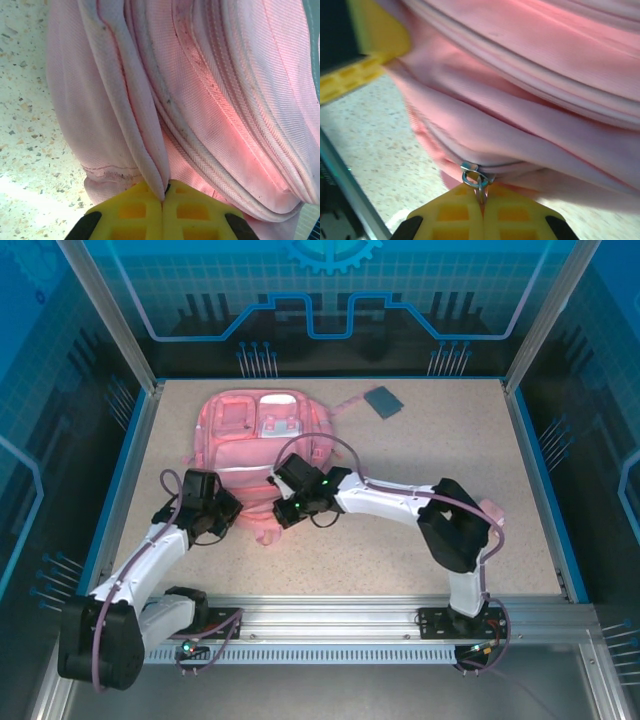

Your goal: Pack the student bag

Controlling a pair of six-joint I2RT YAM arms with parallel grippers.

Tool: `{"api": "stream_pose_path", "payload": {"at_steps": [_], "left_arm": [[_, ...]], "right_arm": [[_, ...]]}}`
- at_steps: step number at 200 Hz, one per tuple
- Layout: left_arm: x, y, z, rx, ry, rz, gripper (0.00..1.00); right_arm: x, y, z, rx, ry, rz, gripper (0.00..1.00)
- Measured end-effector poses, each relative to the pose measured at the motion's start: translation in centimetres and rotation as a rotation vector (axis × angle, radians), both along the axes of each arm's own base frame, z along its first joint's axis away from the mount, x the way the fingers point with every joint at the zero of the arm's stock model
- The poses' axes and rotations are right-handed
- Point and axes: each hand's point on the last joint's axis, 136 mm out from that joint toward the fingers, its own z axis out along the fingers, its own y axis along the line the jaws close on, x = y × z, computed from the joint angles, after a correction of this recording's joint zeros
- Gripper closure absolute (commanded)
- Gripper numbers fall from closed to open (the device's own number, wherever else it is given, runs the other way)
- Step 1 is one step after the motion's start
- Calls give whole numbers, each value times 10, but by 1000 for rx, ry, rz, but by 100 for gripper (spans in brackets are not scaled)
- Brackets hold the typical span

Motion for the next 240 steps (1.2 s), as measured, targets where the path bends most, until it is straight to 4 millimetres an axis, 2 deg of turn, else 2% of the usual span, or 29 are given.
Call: {"api": "stream_pose_path", "payload": {"at_steps": [63, 90, 101, 112, 116, 131, 138, 151, 173, 201, 240], "left_arm": [[-3, 7, 23, 59, -55, -51, 100], [-8, 13, 24, 84, -38, -62, 100], [-10, 16, 23, 94, -28, -66, 100], [-12, 19, 21, 100, -17, -63, 92], [-12, 20, 21, 103, -14, -61, 86], [-15, 26, 19, 126, 3, -53, 53], [-17, 31, 18, 141, 16, -43, 46], [-20, 37, 18, 166, 38, -27, 39], [-23, 39, 27, 177, 50, -31, 36], [-23, 27, 38, 102, 27, -52, 35], [-26, 11, 43, -14, 7, -46, 36]], "right_arm": [[60, -84, -2, -94, -41, -198, 100], [68, -96, -1, -113, -42, -229, 100], [68, -93, 2, -101, -38, -222, 100], [67, -88, 5, -82, -28, -210, 100], [66, -86, 6, -73, -22, -201, 100], [63, -75, 9, -58, -14, -170, 100], [61, -67, 10, -52, -15, -151, 100], [58, -52, 11, -38, -12, -114, 100], [43, -26, 9, -5, 20, -41, 100], [24, 2, 9, 42, 61, 38, 100], [17, 16, 11, 81, 91, 68, 100]]}}
